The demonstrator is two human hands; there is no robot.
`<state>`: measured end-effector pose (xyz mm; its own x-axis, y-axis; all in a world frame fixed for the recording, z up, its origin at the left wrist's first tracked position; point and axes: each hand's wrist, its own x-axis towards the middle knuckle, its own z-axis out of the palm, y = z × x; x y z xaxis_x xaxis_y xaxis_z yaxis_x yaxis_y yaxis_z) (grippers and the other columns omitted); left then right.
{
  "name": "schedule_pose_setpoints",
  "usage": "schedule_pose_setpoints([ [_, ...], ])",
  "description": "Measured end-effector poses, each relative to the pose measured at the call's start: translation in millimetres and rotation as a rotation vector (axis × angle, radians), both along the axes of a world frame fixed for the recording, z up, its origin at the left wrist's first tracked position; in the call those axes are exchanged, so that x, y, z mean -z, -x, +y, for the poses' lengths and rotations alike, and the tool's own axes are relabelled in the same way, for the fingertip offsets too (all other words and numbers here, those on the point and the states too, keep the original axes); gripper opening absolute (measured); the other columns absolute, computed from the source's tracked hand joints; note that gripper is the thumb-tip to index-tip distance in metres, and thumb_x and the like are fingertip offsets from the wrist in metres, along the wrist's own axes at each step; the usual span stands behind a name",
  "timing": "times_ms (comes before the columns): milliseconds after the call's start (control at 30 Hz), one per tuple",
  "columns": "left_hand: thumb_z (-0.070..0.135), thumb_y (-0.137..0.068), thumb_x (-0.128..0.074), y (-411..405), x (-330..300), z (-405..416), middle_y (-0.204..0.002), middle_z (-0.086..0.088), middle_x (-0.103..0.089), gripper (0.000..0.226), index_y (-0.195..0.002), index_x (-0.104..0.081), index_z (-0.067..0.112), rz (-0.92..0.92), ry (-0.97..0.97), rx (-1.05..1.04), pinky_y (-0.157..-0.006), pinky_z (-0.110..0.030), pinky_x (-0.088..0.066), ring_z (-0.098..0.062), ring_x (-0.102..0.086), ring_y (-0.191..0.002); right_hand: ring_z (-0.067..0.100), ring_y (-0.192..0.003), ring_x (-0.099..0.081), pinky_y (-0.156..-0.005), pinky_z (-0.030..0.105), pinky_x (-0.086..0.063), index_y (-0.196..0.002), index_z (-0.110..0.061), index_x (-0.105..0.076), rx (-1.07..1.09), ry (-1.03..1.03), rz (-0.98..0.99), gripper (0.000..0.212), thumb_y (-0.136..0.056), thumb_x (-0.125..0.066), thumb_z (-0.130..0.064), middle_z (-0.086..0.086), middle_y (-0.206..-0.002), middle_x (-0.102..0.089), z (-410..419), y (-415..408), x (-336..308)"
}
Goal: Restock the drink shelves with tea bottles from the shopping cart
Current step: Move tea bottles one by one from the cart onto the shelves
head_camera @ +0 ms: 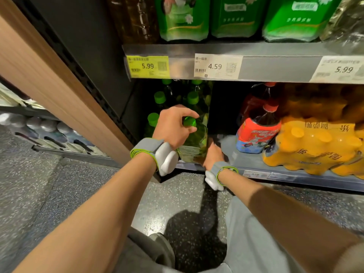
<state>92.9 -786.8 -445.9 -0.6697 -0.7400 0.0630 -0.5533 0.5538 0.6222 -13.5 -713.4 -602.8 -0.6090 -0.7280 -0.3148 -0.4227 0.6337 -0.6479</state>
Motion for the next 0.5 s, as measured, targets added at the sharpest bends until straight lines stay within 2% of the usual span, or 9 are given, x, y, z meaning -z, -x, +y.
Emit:
schedule_pose_setpoints([
  [133,0.021,-0.078,-0.078,7.2,2.6,-3.2,-0.114,0.004,-0.066,0.031,-0.108,-0.072,0.025,-0.007,0.013,0.000,-0.095,-0.026,-0.045,-0.018,-0.058,-0.109,0.036,-0.108,-0.058,-0.083,0.031,-0.045,-0.123,-0.017,-0.045,0.001,-0.003,-0.006,0.050,-0.080,-0.069,-0.024,0.014,-0.116,-0.059,-2.5,3.6,3.1],
  [233,0.023,-0.079,-0.076,9.6,3.3,-6.1,-0.117,0.008,-0.064,0.031,-0.109,-0.071,0.028,-0.019,0.009,-0.026,-0.091,-0.015,-0.033,-0.017,-0.054,-0.113,0.036,-0.106,-0.059,-0.083,0.032,-0.045,-0.124,-0.018,-0.044,0.000,0.008,0.005,0.049,-0.081,-0.067,-0.025,0.013,-0.116,-0.059,-3.6,2.9,4.3],
  [333,0.023,-0.080,-0.076,13.3,5.1,-10.5,-0.119,0.010,-0.063,0.030,-0.109,-0.071,0.029,-0.019,-0.010,-0.036,-0.098,-0.017,-0.030,-0.019,-0.050,-0.121,0.037,-0.103,-0.060,-0.083,0.035,-0.049,-0.123,-0.022,-0.044,0.011,0.045,-0.024,0.054,-0.077,-0.071,-0.032,0.012,-0.113,-0.061,-6.2,1.3,3.9],
  [400,0.021,-0.079,-0.076,14.0,4.9,-11.7,-0.118,0.008,-0.063,0.030,-0.108,-0.071,0.028,0.000,-0.031,-0.044,-0.103,-0.019,-0.034,-0.016,-0.050,-0.120,0.036,-0.104,-0.060,-0.084,0.036,-0.050,-0.125,-0.021,-0.043,0.008,0.066,-0.051,0.060,-0.075,-0.073,-0.034,0.012,-0.115,-0.060,-7.2,0.1,4.4],
  [500,0.020,-0.079,-0.076,17.0,4.5,-13.4,-0.117,0.004,-0.064,0.030,-0.107,-0.071,0.026,0.029,-0.047,-0.064,-0.105,-0.032,-0.044,-0.018,-0.056,-0.115,0.034,-0.104,-0.060,-0.081,0.034,-0.049,-0.129,-0.022,-0.042,0.015,0.095,-0.076,0.066,-0.073,-0.075,-0.033,0.010,-0.118,-0.060,-8.7,1.3,2.0],
])
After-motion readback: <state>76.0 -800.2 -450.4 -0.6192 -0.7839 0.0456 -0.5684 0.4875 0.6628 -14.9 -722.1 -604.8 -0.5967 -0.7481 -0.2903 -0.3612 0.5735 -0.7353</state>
